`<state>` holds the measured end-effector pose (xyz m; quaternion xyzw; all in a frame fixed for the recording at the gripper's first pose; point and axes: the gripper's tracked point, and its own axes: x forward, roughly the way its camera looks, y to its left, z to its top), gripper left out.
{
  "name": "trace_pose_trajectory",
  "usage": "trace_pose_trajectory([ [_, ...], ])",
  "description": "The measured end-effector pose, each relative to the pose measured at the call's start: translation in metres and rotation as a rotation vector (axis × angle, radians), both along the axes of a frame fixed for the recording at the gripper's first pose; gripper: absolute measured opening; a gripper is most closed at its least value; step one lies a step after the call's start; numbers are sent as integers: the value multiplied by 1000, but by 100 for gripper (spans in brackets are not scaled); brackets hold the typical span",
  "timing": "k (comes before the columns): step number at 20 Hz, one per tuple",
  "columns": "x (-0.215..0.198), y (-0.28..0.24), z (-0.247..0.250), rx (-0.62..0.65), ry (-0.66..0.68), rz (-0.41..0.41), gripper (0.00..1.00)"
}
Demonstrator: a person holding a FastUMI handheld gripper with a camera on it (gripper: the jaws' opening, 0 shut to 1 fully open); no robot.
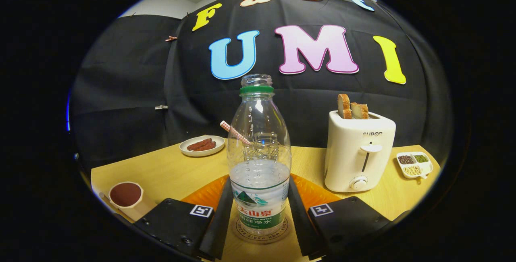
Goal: Take the bottle from table, then pour the juice into the cup, finally place the bottle on the coaster
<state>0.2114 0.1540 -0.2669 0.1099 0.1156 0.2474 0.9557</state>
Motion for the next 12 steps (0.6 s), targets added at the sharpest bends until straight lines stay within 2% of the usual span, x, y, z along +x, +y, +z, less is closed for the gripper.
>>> trace_pose_trajectory([
  [4,-2,2,0,-19,-17,13,75],
  [8,-4,-1,-20,-55,31,8,80],
  [9,-5,-4,-20,-52,35,-1,83],
  [10,-5,-6,-21,-49,38,-7,92],
  [12,-4,-8,-22,-42,48,-11,100],
])
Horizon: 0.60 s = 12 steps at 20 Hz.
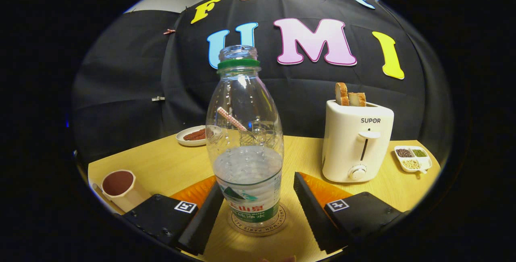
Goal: Take the bottle from table, then pour the juice into the cup, finally place the bottle on the coaster
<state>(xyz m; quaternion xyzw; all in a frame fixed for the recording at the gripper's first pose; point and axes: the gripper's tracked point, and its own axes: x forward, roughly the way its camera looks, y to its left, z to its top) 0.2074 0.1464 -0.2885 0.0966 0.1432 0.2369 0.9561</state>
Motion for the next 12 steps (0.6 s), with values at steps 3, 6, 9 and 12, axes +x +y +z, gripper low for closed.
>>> trace_pose_trajectory([
  [3,-5,-4,3,16,5,-2,100],
  [6,-14,-4,7,43,8,-2,100],
  [9,-25,-7,12,49,14,-6,100],
  [12,-33,-9,14,50,21,-12,99],
])
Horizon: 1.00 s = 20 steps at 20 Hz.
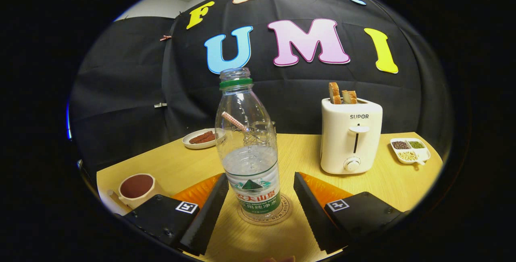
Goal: Take the bottle from table, then pour the juice into the cup, finally place the bottle on the coaster
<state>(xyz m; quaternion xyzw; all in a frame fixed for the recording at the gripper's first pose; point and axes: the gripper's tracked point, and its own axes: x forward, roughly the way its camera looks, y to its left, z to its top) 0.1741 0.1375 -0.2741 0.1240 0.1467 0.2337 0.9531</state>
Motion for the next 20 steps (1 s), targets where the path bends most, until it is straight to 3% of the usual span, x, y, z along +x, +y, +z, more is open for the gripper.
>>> trace_pose_trajectory([
  [9,-35,-10,39,-7,-5,-28,98],
  [20,-84,-63,174,-65,-119,-52,98],
])
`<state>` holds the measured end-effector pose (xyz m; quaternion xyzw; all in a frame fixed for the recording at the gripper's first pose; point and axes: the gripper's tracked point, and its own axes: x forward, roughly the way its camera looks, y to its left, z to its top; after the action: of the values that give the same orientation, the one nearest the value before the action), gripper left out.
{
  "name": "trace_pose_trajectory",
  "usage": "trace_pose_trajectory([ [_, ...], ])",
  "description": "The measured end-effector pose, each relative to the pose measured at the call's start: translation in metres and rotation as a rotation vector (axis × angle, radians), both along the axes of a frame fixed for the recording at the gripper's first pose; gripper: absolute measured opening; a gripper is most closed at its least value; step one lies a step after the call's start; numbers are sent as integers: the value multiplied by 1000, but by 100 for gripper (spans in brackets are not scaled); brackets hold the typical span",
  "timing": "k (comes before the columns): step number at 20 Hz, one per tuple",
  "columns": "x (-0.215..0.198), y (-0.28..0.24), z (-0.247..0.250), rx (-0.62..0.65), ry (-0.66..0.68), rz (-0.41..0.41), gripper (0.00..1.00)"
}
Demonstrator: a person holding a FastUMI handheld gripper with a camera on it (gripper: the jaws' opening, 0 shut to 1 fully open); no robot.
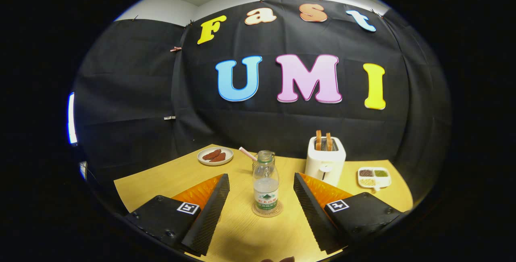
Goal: Take the bottle from table, then pour the juice into the cup, finally place the bottle on the coaster
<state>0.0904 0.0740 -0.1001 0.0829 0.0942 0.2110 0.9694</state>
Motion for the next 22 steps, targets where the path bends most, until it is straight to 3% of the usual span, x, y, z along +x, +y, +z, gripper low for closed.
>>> trace_pose_trajectory([
  [12,-48,-64,92,-26,-70,-102,98],
  [22,-66,-89,109,-73,-78,-155,98],
])
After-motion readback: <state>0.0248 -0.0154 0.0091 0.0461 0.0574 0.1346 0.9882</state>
